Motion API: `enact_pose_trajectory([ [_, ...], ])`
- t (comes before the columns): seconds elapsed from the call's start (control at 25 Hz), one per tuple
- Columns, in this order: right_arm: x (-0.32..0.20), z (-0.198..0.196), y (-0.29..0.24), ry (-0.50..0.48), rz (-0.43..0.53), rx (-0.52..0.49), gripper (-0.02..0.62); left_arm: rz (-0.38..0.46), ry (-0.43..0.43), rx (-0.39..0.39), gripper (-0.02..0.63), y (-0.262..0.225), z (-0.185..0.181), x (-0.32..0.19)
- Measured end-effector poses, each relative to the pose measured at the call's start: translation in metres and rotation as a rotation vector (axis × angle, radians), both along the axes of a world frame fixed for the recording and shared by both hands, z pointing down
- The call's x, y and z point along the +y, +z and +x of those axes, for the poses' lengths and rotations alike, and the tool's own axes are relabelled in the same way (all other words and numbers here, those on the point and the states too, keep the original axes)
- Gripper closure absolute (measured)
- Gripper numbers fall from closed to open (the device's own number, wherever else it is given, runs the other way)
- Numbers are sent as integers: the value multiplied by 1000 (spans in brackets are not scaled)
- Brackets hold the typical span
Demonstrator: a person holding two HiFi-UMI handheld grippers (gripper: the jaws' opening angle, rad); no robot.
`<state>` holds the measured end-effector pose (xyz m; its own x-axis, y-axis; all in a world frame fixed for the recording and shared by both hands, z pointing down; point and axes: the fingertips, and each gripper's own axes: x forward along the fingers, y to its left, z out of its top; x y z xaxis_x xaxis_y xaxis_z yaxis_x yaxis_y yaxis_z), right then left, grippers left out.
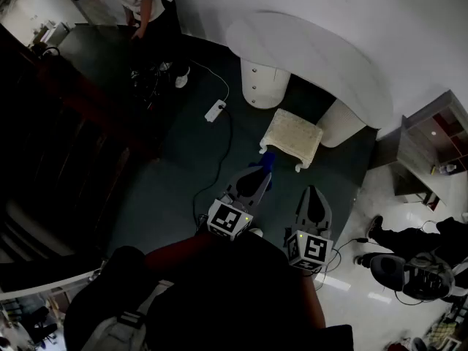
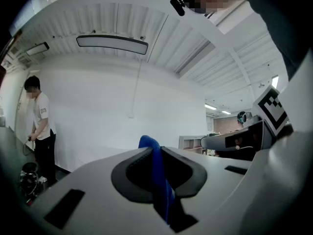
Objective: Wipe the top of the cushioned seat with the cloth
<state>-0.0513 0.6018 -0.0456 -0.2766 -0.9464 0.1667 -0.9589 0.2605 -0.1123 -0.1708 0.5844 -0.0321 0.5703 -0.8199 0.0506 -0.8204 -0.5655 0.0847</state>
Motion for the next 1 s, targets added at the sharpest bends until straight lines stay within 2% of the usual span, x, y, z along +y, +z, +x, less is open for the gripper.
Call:
enact_pose_trajectory([
  [0.2,6,16,1,-17,0,-44,560,-13,-16,15,555,4,13,1],
  [0.32,12,28,4,-4,18,-149,558,-30,-11,-18,557,19,17,6],
  [0.44,15,40,18,18,-4,-175,557,-81,-5,-51,555,35,19,13],
  [0.56,8,48,33,36,-26,-198,557,-97,-2,-60,555,45,20,9],
  [0.8,-32,43,52,36,-80,-136,557,-114,1,-61,555,61,6,-42],
  [1.0,-92,41,59,78,-120,-63,557,-206,20,-45,555,84,5,-103],
])
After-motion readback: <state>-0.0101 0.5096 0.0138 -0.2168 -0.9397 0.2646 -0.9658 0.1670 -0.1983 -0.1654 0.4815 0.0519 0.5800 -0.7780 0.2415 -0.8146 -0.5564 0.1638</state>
